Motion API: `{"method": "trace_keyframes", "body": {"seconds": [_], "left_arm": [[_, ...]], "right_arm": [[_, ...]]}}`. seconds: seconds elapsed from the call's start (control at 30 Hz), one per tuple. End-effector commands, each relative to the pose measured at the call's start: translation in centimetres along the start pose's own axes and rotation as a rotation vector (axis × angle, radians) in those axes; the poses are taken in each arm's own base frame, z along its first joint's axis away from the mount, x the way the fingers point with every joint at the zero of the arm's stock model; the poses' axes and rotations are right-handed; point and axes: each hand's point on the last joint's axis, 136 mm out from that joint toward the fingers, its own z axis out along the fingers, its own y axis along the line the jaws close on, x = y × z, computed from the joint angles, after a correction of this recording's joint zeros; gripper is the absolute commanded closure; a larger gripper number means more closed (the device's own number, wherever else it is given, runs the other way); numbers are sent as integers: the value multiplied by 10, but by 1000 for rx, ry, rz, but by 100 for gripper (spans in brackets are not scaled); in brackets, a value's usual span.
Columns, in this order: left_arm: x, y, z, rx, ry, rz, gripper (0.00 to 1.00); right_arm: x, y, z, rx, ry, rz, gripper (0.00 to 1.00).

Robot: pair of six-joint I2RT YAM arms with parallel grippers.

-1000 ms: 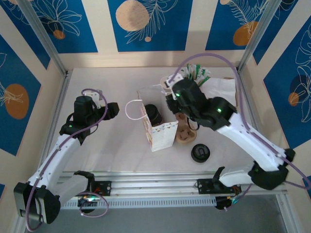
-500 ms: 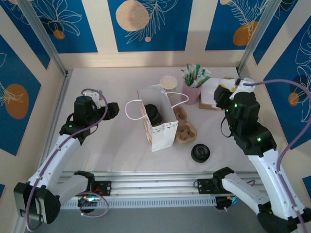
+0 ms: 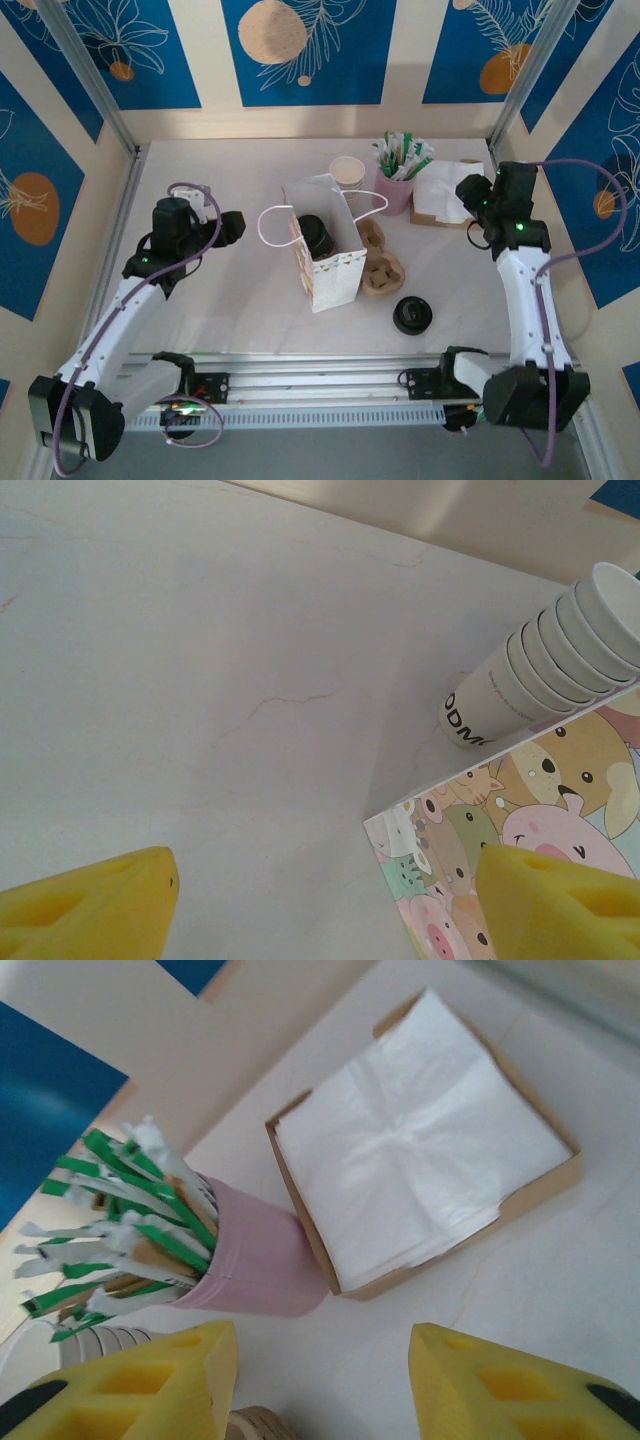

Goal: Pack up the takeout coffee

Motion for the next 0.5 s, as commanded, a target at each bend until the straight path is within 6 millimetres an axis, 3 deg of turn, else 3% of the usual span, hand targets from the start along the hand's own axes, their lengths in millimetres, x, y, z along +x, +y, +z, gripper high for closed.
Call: {"method": "trace_keyframes", "body": {"seconds": [0.0,0.2,0.47], "left_arm": [[3,-5,2,18,4,12,22],[5,-8,4,35,16,0,21],[5,-8,5,38,20,-1,21]], "right_arm": [[21,5,26,-100,143,44,51],[38,-18,73,-67,223,79,51],[61,-22,114,-95,297,87,51]]}}
